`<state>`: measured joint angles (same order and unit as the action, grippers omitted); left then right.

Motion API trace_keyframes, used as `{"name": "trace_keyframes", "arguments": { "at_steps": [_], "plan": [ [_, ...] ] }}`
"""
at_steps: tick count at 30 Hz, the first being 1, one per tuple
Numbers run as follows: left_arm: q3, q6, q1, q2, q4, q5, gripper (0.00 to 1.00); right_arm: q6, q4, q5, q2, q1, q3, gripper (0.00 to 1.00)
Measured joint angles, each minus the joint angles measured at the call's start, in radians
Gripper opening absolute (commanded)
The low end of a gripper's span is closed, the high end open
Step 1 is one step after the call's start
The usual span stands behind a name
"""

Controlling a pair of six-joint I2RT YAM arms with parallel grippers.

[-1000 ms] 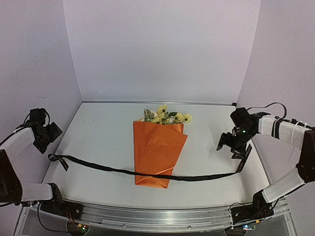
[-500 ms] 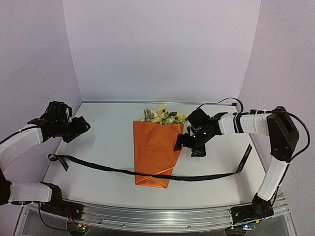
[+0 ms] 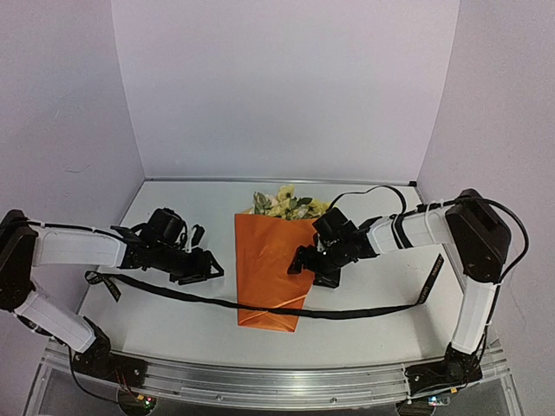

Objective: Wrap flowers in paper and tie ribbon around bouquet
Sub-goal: Pick up the folded bouquet from the center of the board.

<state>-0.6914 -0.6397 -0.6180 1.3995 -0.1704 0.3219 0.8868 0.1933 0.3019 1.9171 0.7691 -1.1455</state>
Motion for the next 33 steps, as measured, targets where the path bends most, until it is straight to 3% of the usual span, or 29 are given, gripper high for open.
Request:
{"name": "trace_keyframes", "arguments": {
  "at_steps": [8, 13, 15, 20, 25, 33],
  "plan": [
    [0.0, -0.002, -0.065, 0.116, 0.099, 0.017, 0.52, 0.087, -0.189, -0.001, 0.0, 0.024, 0.073, 0.66],
    [0.0, 0.014, -0.122, 0.176, 0.154, 0.02, 0.5, 0.116, -0.229, -0.004, 0.0, 0.028, 0.1, 0.34],
    [0.0, 0.02, -0.141, 0.199, 0.167, 0.024, 0.47, 0.121, -0.226, -0.006, 0.001, 0.028, 0.101, 0.26],
    [0.0, 0.043, -0.172, 0.218, 0.181, 0.029, 0.42, 0.131, -0.229, -0.013, 0.017, 0.028, 0.1, 0.17],
    [0.016, 0.06, -0.185, 0.217, 0.197, 0.038, 0.31, 0.122, -0.223, -0.031, 0.031, 0.028, 0.082, 0.13],
    [0.049, 0.069, -0.2, 0.213, 0.198, 0.05, 0.28, 0.102, -0.183, -0.076, 0.063, 0.026, -0.011, 0.08]
  ]
}}
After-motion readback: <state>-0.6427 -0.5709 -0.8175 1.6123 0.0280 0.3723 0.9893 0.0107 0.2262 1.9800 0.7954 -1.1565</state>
